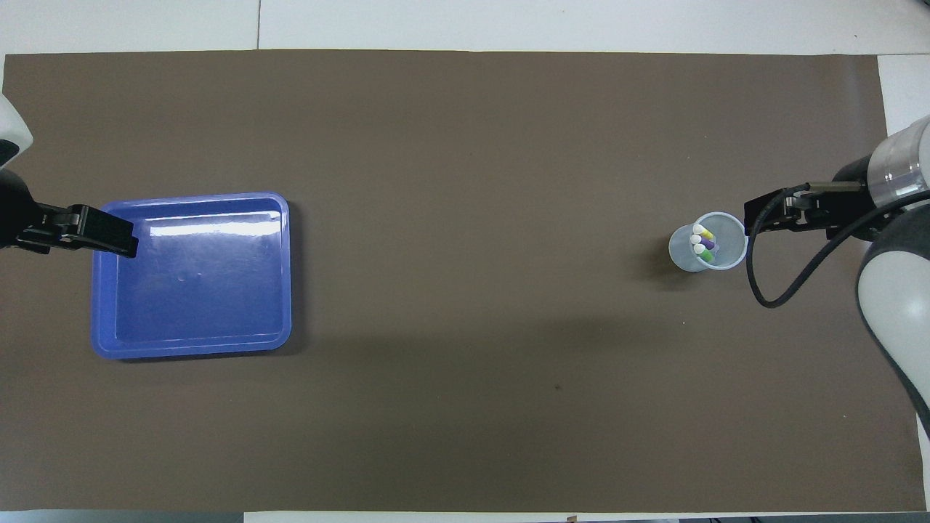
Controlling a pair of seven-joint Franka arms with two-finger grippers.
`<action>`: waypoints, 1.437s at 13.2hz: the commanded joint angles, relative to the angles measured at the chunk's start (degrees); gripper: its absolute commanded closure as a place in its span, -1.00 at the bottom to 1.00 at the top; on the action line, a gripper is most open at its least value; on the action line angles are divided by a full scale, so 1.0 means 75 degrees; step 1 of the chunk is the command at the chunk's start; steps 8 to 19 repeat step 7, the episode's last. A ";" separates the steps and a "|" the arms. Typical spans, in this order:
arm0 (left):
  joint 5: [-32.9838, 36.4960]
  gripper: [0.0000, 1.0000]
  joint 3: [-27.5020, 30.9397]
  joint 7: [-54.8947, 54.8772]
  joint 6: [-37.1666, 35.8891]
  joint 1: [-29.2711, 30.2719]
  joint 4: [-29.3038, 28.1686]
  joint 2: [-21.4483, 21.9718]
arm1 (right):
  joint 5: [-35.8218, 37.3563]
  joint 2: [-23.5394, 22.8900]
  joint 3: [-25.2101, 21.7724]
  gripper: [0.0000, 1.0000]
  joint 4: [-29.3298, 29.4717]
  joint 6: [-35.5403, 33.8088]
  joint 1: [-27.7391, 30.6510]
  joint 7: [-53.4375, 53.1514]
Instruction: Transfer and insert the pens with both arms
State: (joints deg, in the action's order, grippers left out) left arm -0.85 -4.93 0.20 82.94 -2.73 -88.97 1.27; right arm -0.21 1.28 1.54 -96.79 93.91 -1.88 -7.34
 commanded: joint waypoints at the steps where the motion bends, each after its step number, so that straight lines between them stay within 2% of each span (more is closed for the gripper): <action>1: -0.0086 -1.00 0.0083 0.0008 0.0109 -0.0034 -0.0161 0.0147 | 0.0226 0.0040 -0.0041 -1.00 0.0097 -0.0194 0.0016 0.0356; 19: -0.0087 -1.00 0.0083 0.0067 0.0133 -0.0069 -0.0161 0.0159 | 0.0122 0.0040 -0.0053 -1.00 0.0167 -0.0311 0.0028 0.0323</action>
